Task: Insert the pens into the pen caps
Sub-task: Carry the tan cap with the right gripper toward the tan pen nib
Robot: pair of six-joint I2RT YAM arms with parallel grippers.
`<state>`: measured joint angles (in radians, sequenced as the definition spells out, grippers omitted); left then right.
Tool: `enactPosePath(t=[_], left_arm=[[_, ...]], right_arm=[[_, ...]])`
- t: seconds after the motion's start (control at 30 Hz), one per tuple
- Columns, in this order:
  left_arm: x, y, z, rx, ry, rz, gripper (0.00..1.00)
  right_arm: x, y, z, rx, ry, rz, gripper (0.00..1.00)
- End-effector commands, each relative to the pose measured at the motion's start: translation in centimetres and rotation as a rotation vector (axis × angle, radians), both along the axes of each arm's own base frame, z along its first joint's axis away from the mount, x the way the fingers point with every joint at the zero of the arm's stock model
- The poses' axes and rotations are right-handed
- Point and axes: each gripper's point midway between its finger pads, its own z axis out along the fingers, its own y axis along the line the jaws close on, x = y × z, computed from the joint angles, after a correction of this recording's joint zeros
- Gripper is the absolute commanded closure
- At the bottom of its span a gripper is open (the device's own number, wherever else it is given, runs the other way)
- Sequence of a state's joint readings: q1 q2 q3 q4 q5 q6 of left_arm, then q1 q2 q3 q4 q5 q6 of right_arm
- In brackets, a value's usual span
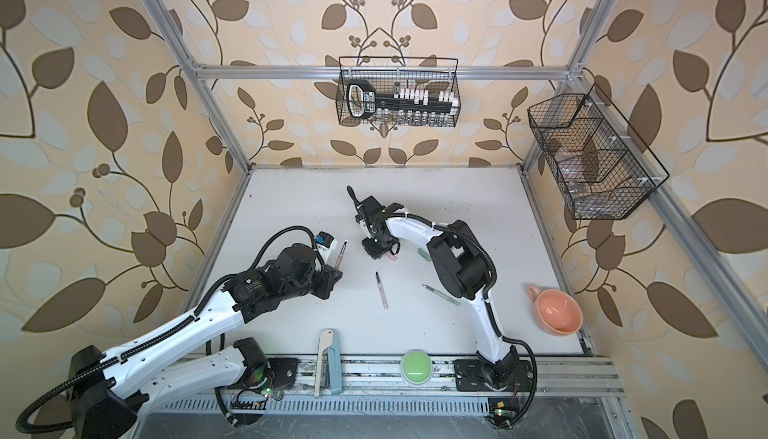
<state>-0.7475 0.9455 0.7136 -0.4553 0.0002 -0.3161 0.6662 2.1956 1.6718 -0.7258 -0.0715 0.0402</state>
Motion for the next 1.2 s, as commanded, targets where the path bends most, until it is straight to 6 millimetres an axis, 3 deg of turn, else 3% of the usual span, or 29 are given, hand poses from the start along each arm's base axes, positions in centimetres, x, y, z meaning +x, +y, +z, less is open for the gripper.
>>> enactPosePath(t=[0.0,0.27,0.57,0.77,1.0,1.17], left_arm=[[0.1,-0.4,0.4,-0.008,-0.025,-0.02,1.0],[0.0,-1.1,0.3,-0.023,-0.017,-0.05,1.0],[0.8,-2.8,0.7,-0.053,-0.036,-0.089,1.0],[1.0,-3.7,0.5,-0.064,-0.027,-0.11,1.0],[1.2,-4.9,1.2,-0.102,-0.049,-0.136,1.0],[1.9,-6.1,2.1,-0.123,-0.063,-0.152,1.0]], right_arm=[[-1.0,-0.9,-0.6,-0.036,0.049,0.004,0.92],[-0.7,-1.1,2.0,0.07,0.02,-0.047,0.94],[-0.7,-0.6,7.2,0.38,0.015,-0.133,0.94],[-0.7,-1.7,9.9,0.528,-0.027,-0.195,0.96],[-1.3,-2.6,14.2,0.83,-0.057,-0.281,0.96],[-1.8,-3.0,15.7,0.915,-0.072,-0.321,0.96]])
